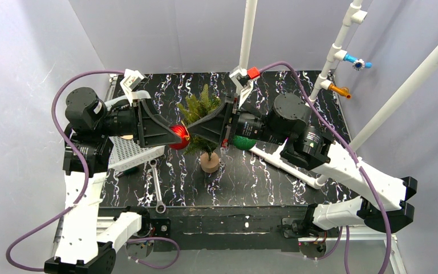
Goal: Decorate the small christmas tree
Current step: Hang the decoration item on the Christmas tree.
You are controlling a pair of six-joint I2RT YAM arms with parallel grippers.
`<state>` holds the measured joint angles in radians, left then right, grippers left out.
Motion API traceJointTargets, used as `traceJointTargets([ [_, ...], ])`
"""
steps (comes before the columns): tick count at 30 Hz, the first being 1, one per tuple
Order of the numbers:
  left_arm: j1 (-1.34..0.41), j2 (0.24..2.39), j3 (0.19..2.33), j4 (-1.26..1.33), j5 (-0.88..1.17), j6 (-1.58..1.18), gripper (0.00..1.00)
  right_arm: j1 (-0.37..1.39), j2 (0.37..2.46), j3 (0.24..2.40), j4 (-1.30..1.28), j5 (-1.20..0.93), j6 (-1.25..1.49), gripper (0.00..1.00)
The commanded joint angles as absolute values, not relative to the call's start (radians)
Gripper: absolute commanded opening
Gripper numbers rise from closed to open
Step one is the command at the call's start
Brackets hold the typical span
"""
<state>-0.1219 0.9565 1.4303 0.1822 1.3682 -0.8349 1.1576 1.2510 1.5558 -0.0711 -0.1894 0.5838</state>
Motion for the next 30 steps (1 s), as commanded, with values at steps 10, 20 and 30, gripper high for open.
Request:
traceJointTargets([
  [10, -0.124, 0.934, 1.432, 0.238, 1.413, -0.828, 0.0, 1.154, 1.223, 1.594, -0.038, -0.189, 0.593, 0.01],
  [20, -0.124, 0.94, 1.438, 0.237, 1.415, -0.825, 0.0, 1.154, 1.2, 1.566, -0.081, -0.117, 0.563, 0.01],
  [30, -0.124, 0.945, 1.443, 0.238, 1.415, -0.819, 0.0, 1.155, 1.205, 1.563, -0.116, -0.094, 0.521, 0.01],
])
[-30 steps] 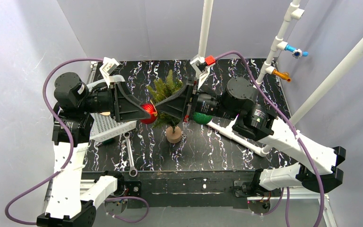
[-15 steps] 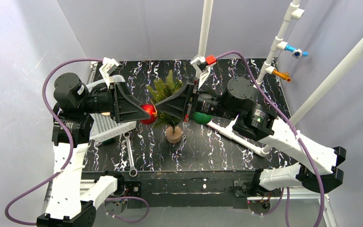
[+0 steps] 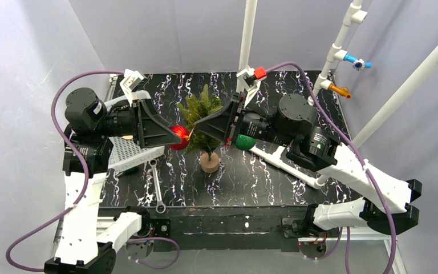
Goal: Decorate the small christmas tree
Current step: Hang the decoration item on the Christmas tree.
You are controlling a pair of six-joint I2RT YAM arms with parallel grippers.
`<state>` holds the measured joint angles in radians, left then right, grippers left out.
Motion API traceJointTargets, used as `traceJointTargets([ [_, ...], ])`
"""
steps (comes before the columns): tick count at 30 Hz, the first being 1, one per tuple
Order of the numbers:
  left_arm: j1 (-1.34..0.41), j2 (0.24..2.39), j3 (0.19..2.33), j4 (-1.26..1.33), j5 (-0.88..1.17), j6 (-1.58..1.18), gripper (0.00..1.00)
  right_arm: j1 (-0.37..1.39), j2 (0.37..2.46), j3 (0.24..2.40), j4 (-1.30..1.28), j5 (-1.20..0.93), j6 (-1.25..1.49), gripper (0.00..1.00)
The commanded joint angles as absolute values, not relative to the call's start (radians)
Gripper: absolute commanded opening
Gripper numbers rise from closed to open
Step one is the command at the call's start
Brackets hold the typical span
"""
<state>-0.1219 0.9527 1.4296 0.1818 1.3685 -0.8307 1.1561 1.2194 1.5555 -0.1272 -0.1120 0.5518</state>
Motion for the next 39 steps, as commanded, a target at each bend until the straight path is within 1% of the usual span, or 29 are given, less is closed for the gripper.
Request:
traceJointTargets([
  [1, -0.125, 0.946, 1.445, 0.238, 1.412, -0.819, 0.0, 1.155, 1.206, 1.564, -0.119, -0.095, 0.519, 0.01],
  [12, -0.124, 0.953, 1.451, 0.227, 1.386, -0.81, 0.0, 1.155, 1.169, 1.507, -0.087, -0.088, 0.525, 0.01],
  [13, -0.125, 0.954, 1.453, 0.224, 1.379, -0.811, 0.0, 1.155, 1.158, 1.493, -0.08, -0.08, 0.532, 0.04],
  [14, -0.124, 0.956, 1.453, 0.218, 1.371, -0.812, 0.0, 1.155, 1.149, 1.484, -0.076, -0.066, 0.535, 0.14],
  [15, -0.124, 0.959, 1.458, 0.208, 1.364, -0.817, 0.0, 1.155, 1.143, 1.481, -0.076, -0.053, 0.537, 0.21],
  [17, -0.125, 0.98, 1.466, 0.214, 1.363, -0.859, 0.0, 1.154, 1.133, 1.484, -0.073, -0.039, 0.542, 0.3],
  [21, -0.124, 0.999, 1.451, 0.306, 1.363, -0.956, 0.0, 1.15, 1.116, 1.493, -0.039, -0.038, 0.572, 0.33],
  [23, -0.124, 0.999, 1.448, 0.307, 1.36, -0.96, 0.0, 1.143, 1.117, 1.51, -0.026, -0.056, 0.596, 0.39],
  [26, -0.124, 0.99, 1.438, 0.33, 1.353, -0.965, 0.0, 1.137, 1.164, 1.596, -0.082, -0.074, 0.604, 0.49],
  [28, -0.124, 0.983, 1.435, 0.331, 1.353, -0.965, 0.0, 1.137, 1.186, 1.63, -0.091, -0.08, 0.605, 0.53],
  [34, -0.124, 0.969, 1.435, 0.327, 1.359, -0.959, 0.0, 1.134, 1.228, 1.661, -0.12, -0.023, 0.619, 0.53],
  [39, -0.124, 0.967, 1.436, 0.328, 1.361, -0.958, 0.0, 1.132, 1.262, 1.703, -0.147, -0.035, 0.629, 0.48],
])
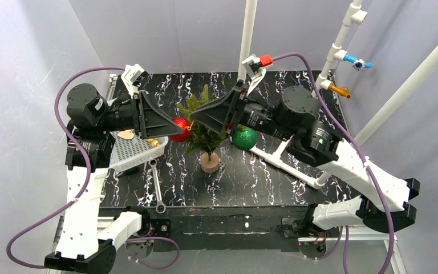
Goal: Decorate the small christmas tree
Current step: Hang the decoration item on the Christmas tree.
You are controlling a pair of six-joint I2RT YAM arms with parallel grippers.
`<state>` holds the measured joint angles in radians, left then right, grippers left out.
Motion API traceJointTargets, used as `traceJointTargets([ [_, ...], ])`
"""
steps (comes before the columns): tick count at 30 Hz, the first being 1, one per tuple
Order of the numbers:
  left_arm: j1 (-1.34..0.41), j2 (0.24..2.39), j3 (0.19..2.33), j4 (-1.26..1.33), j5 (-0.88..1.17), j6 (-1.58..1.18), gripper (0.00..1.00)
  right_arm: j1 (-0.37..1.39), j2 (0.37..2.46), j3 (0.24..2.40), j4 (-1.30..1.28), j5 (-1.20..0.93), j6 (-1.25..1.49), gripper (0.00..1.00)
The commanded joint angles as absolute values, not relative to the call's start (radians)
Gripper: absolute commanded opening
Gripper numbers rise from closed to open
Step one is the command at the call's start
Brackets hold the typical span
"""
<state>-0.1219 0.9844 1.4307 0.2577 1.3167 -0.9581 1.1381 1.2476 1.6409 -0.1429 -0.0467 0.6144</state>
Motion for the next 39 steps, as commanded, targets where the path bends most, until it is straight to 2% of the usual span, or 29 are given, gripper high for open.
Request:
traceJointTargets([
  [1, -0.124, 0.966, 1.435, 0.327, 1.362, -0.957, 0.0, 1.131, 1.266, 1.702, -0.144, -0.037, 0.633, 0.47],
  [6, -0.124, 0.96, 1.434, 0.322, 1.364, -0.95, 0.0, 1.131, 1.262, 1.684, -0.127, -0.03, 0.643, 0.3],
  [13, -0.124, 0.957, 1.432, 0.311, 1.36, -0.943, 0.0, 1.131, 1.24, 1.643, -0.106, -0.031, 0.66, 0.32],
  [20, -0.124, 0.954, 1.431, 0.311, 1.36, -0.942, 0.0, 1.131, 1.249, 1.645, -0.103, -0.047, 0.667, 0.01],
  [39, -0.124, 0.953, 1.437, 0.301, 1.348, -0.928, 0.0, 1.133, 1.271, 1.628, -0.082, -0.113, 0.713, 0.01],
])
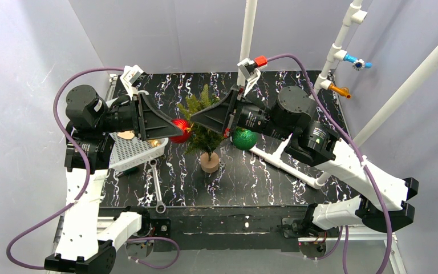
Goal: Decorate the small christmas tree
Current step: Hang the decoration item on the Christmas tree.
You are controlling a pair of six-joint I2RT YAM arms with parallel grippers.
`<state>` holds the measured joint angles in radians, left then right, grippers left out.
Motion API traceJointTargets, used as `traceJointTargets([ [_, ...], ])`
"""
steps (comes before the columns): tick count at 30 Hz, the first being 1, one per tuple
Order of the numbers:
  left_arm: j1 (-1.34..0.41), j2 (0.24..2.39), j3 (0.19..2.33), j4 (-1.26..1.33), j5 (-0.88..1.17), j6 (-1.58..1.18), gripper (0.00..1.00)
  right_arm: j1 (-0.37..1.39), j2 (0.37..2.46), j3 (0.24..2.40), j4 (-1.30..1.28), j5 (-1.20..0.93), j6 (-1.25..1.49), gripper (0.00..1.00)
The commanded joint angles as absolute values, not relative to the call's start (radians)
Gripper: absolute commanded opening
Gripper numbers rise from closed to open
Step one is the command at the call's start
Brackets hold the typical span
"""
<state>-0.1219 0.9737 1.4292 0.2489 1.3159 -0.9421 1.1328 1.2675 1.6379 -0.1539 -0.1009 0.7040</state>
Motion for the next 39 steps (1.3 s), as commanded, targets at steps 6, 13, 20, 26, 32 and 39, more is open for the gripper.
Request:
traceJointTargets([
  [6, -0.124, 0.953, 1.437, 0.299, 1.347, -0.927, 0.0, 1.134, 1.278, 1.627, -0.074, -0.124, 0.719, 0.01],
  [13, -0.124, 0.962, 1.433, 0.303, 1.339, -0.929, 0.0, 1.134, 1.284, 1.633, -0.077, -0.136, 0.719, 0.01],
  [20, -0.124, 0.962, 1.427, 0.297, 1.337, -0.922, 0.0, 1.135, 1.25, 1.617, -0.069, -0.102, 0.709, 0.01],
  [26, -0.124, 0.963, 1.416, 0.281, 1.34, -0.907, 0.0, 1.134, 1.206, 1.584, -0.073, -0.04, 0.68, 0.01],
  [32, -0.125, 0.965, 1.394, 0.267, 1.336, -0.895, 0.0, 1.134, 1.207, 1.575, -0.064, -0.046, 0.682, 0.01],
  [39, -0.124, 0.961, 1.408, 0.267, 1.333, -0.897, 0.0, 1.135, 1.245, 1.585, -0.07, -0.082, 0.7, 0.01],
])
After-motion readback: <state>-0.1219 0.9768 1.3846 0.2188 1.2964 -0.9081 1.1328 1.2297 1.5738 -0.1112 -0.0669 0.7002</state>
